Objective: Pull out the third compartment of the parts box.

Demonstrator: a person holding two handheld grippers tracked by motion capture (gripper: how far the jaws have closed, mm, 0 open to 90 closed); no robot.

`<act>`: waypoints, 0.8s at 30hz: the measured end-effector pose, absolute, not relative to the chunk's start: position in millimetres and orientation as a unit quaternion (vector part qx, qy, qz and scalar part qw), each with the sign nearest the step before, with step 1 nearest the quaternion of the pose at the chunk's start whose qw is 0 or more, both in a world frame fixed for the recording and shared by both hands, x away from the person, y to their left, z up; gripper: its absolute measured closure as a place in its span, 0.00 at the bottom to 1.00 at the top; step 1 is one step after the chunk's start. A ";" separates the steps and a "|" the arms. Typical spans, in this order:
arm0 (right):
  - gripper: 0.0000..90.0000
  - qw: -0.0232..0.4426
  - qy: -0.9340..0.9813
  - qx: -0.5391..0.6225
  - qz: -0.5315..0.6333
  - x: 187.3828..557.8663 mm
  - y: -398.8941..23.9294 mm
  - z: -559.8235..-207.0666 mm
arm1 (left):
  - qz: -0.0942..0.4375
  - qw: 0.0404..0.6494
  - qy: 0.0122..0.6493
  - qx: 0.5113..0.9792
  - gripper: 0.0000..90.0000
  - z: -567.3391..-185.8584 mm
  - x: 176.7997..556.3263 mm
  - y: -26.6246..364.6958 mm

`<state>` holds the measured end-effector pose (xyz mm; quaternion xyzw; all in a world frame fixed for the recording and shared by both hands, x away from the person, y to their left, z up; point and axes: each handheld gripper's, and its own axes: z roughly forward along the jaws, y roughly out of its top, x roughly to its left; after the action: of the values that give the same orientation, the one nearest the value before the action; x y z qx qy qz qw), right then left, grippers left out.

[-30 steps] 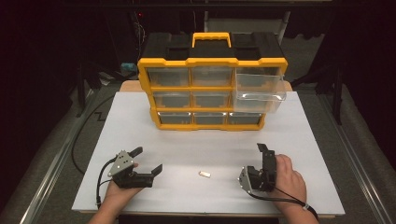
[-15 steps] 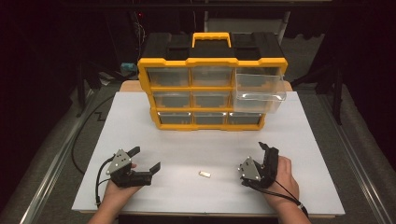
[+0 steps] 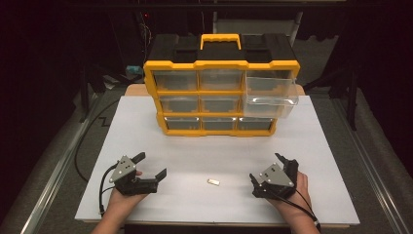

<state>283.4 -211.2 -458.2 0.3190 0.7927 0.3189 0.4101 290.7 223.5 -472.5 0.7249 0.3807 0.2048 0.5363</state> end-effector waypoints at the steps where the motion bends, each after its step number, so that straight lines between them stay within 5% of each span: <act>1: 0.00 0.399 0.789 0.329 0.330 282.8 -214.5 -458.4 | 0.204 0.534 0.380 0.727 0.00 -472.3 290.9 223.3; 15: 0.00 0.275 0.710 0.444 0.472 291.3 -239.3 -461.6 | 0.194 0.535 0.379 0.730 0.00 -470.7 290.5 224.1; 24: 0.00 0.267 0.703 0.451 0.481 296.5 -246.4 -462.9 | 0.198 0.529 0.386 0.729 0.00 -470.5 292.8 224.5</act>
<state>296.5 -246.4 -462.9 0.4506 0.7033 0.4809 0.2666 292.8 224.5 -470.5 0.7288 0.3864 0.1982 0.5295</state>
